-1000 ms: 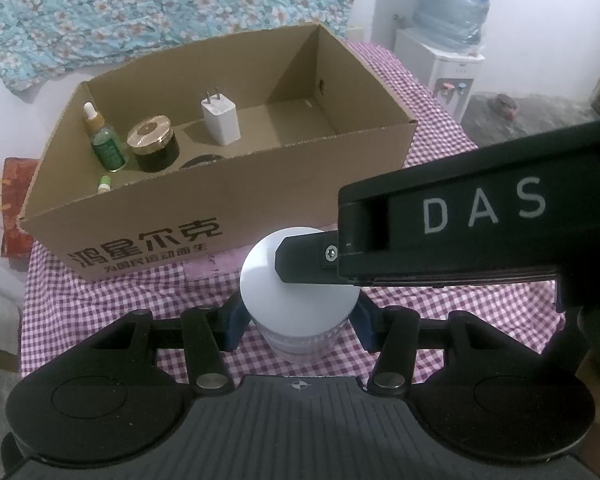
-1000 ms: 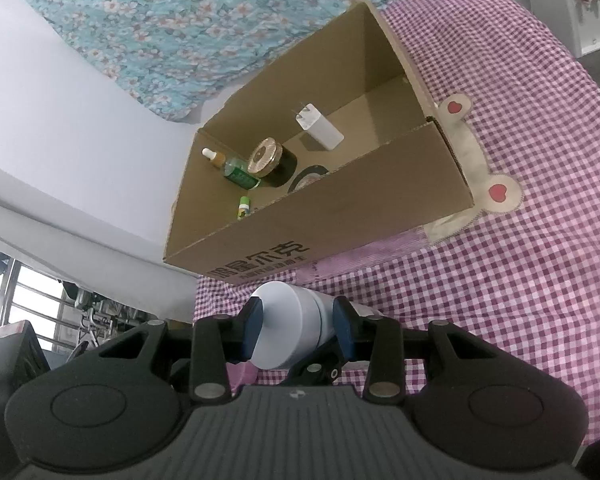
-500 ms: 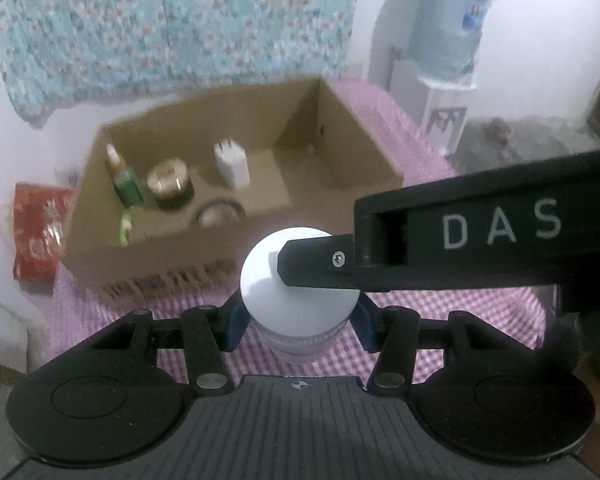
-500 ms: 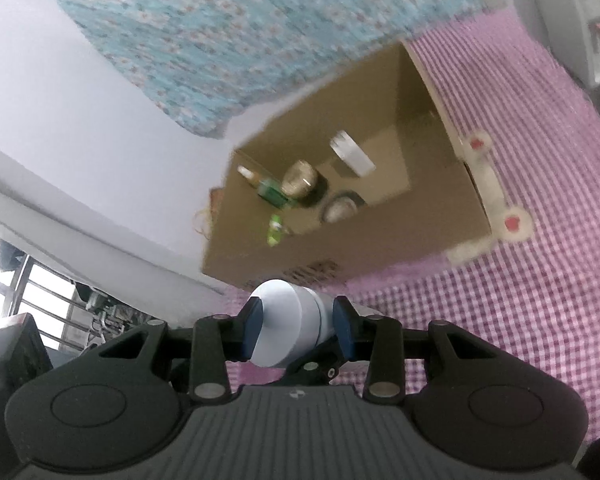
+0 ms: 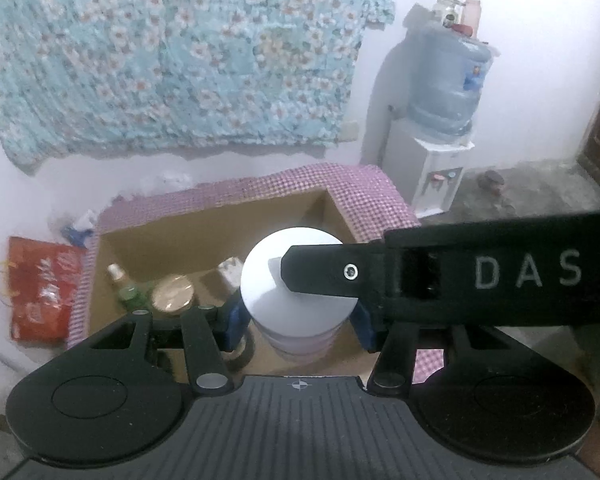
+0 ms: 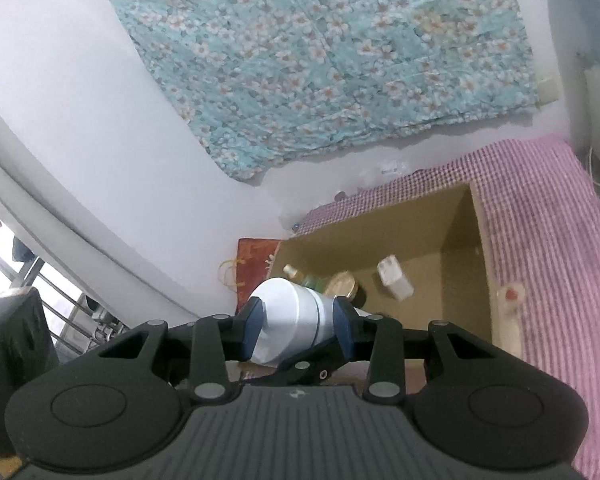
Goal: Organize rigid objects
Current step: 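Lower the bottle upright into the box and open the right tool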
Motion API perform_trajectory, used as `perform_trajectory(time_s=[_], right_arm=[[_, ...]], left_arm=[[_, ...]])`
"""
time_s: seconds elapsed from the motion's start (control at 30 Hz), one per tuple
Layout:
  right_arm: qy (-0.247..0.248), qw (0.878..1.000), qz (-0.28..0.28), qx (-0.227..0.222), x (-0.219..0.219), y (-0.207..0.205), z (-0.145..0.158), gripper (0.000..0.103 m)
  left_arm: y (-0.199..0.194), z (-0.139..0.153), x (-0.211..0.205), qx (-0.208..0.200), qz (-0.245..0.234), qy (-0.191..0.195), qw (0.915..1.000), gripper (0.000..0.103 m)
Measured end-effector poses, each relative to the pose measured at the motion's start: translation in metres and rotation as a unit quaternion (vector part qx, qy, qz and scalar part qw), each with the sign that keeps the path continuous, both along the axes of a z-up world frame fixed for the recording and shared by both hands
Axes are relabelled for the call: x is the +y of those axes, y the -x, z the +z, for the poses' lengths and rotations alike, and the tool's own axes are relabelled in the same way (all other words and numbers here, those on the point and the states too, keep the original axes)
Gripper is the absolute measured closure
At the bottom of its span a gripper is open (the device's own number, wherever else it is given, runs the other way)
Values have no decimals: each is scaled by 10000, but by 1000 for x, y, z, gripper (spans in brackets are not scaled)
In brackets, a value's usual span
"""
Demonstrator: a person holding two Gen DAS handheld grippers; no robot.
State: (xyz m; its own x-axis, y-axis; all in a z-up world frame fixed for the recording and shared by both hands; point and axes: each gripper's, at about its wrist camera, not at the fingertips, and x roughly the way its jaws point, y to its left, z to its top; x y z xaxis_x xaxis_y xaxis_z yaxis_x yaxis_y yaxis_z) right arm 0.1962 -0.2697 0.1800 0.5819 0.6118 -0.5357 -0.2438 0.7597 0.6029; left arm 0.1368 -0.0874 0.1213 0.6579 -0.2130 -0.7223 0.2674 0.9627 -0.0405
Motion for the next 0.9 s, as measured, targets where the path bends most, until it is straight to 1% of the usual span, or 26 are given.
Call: perform_trajectory(time_s=[0.07, 0.13, 0.23, 0.3, 0.43, 0.57, 0.7, 0.8, 0.9], right_arm=[[42, 9999, 30, 146, -3, -25, -4, 61], [88, 9996, 87, 262, -6, -49, -12, 61], [21, 9986, 129, 516, -12, -83, -30, 61], [9, 9976, 175, 677, -17, -102, -46, 61], [94, 9958, 251, 877, -22, -132, -71, 61], [302, 9946, 345, 935, -22, -148, -89, 61], [523, 9935, 405, 922, -20, -156, -99, 61], [736, 9924, 443, 881, -18, -159, -103, 61], [823, 9912, 486, 916, -16, -162, -108, 61]], left_arm=[[-20, -5, -1, 225, -8, 121, 9997, 51], [-42, -13, -5, 413, -11, 99, 9991, 51], [-66, -28, -13, 638, 14, -9, 9980, 51], [-80, -38, -16, 721, 36, -121, 9973, 51], [-106, -60, -17, 1003, 183, -69, 9948, 51], [-119, -75, -20, 1156, 266, -130, 9929, 51], [-127, -85, -26, 1233, 275, -176, 9918, 50], [-130, -88, -30, 1252, 191, -169, 9918, 50], [-129, -90, -35, 1240, 87, -194, 9920, 48]])
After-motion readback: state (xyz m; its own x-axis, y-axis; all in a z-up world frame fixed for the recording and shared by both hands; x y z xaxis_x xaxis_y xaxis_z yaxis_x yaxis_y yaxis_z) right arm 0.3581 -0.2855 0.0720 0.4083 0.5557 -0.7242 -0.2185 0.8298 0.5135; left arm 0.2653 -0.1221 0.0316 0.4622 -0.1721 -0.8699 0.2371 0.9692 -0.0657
